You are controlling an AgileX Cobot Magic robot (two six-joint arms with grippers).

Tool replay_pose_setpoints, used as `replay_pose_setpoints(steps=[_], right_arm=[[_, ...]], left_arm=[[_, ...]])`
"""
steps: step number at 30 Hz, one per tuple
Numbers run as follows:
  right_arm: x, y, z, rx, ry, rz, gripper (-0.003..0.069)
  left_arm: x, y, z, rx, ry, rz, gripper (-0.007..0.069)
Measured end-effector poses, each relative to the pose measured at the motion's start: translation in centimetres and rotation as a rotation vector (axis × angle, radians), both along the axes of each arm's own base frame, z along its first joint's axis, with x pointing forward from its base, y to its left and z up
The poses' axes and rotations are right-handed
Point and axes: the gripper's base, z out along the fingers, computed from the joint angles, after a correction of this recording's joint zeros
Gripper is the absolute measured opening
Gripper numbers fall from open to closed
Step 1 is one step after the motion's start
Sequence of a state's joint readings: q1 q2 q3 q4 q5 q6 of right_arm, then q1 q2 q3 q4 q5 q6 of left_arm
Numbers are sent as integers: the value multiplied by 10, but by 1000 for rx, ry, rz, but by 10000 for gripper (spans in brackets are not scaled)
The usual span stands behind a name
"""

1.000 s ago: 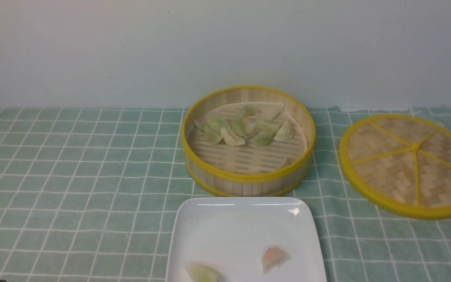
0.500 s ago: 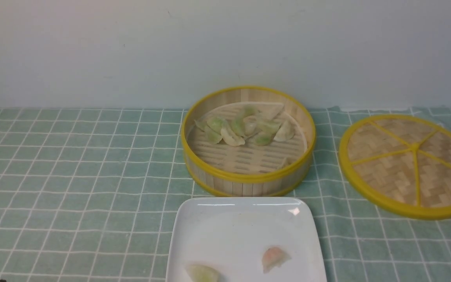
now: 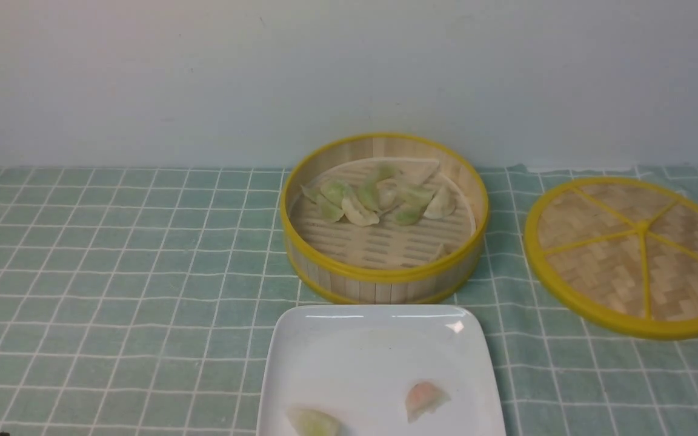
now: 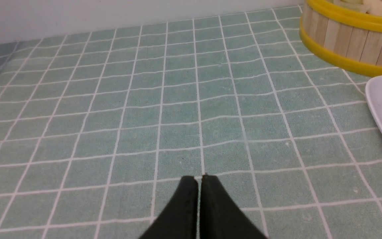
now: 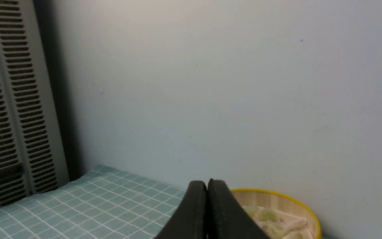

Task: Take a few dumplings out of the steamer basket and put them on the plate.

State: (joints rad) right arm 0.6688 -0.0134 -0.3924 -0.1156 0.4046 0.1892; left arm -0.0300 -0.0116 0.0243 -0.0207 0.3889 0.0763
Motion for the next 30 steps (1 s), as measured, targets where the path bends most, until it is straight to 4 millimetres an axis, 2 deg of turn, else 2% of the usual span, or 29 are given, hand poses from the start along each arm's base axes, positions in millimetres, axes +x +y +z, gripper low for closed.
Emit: replay_pose_setpoints(steps=[5, 8, 9, 10, 12, 14, 17, 18, 20, 30], right_arm=[[-2, 3, 2, 15, -31, 35, -15], [1, 5, -4, 13, -28, 9, -15], [6, 6, -13, -1, -11, -67, -15], [6, 6, -14, -4, -7, -67, -15], [18, 7, -41, -41, 70, -228, -15], [23, 6, -53, -52, 107, -298, -15], [36, 0, -101, -93, 252, -482, -15], [37, 0, -107, -99, 268, -489, -15], [39, -4, -130, -113, 361, -562, -15], [39, -6, -132, -115, 378, -600, -15]], left_arm=[[0, 0, 0, 0, 0, 0, -6], [0, 0, 0, 0, 0, 0, -6], [0, 0, 0, 0, 0, 0, -6], [0, 0, 0, 0, 0, 0, -6], [0, 0, 0, 0, 0, 0, -6], [0, 0, 0, 0, 0, 0, -6], [0, 0, 0, 0, 0, 0, -6], [0, 0, 0, 0, 0, 0, -6], [0, 0, 0, 0, -1, 0, -6], [0, 0, 0, 1, -1, 0, -6]])
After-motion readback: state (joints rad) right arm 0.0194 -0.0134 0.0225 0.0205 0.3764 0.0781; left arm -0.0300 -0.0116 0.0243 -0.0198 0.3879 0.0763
